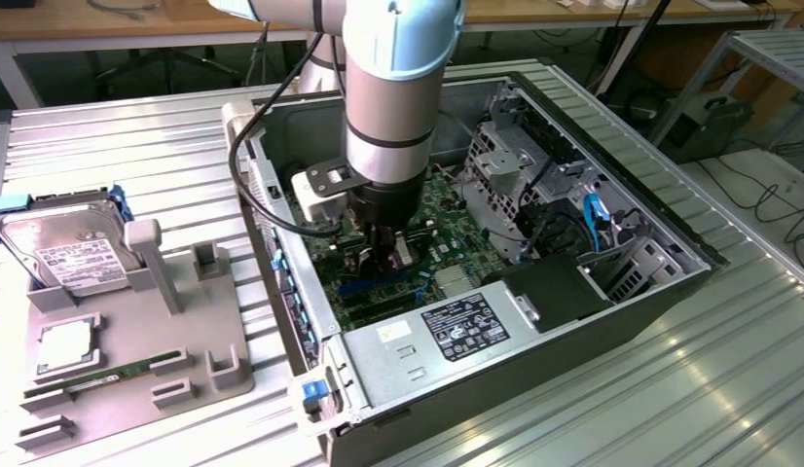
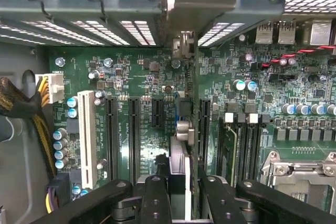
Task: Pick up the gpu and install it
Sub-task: 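Insert the gpu into the slot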
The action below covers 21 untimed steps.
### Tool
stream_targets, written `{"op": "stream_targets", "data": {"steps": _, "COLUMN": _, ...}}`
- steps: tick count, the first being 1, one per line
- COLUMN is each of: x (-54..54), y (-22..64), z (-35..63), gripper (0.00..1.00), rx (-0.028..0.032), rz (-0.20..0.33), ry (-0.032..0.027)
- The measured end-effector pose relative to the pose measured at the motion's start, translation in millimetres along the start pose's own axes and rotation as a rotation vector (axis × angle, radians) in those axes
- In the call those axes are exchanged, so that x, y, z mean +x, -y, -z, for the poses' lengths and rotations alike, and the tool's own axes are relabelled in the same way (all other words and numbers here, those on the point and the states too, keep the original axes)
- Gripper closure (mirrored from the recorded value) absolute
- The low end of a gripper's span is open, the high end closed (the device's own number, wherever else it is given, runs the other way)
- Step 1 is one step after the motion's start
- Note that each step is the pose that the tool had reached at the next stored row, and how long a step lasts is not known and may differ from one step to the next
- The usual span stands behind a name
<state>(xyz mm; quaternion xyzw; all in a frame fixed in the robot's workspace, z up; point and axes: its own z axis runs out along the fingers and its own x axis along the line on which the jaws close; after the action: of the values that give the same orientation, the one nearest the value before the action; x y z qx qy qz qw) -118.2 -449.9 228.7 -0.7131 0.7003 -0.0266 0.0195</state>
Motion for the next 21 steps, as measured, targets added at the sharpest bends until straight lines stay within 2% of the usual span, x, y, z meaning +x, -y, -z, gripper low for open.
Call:
{"op": "stream_targets", "data": {"steps": 4, "x": -0.1, "y": 0.1, "z": 0.3, "gripper": 0.72, "rx": 0.0004, "rz": 0.0, "ry": 0.0008}}
{"op": "stream_targets", "data": {"steps": 5, "x": -0.4, "y": 0.3, "z": 2.7, "gripper": 0.72, "rx": 0.0015, "rz": 0.0, "ry": 0.0028}}
{"op": "stream_targets", "data": {"steps": 7, "x": 0.0, "y": 0.5, "z": 7.3, "gripper": 0.72, "rx": 0.0005, "rz": 0.0, "ry": -0.0002}}
{"op": "stream_targets", "data": {"steps": 14, "x": 1.5, "y": 0.5, "z": 7.8, "gripper": 0.72, "rx": 0.0004, "rz": -0.002, "ry": -0.0014}}
{"op": "stream_targets", "data": {"steps": 18, "x": 1.7, "y": -0.2, "z": -1.0, "gripper": 0.72, "rx": -0.0005, "rz": -0.002, "ry": -0.0033}}
{"op": "stream_targets", "data": {"steps": 21, "x": 1.5, "y": -0.4, "z": -5.7, "gripper": 0.72, "rx": 0.0, "rz": -0.002, "ry": -0.002}}
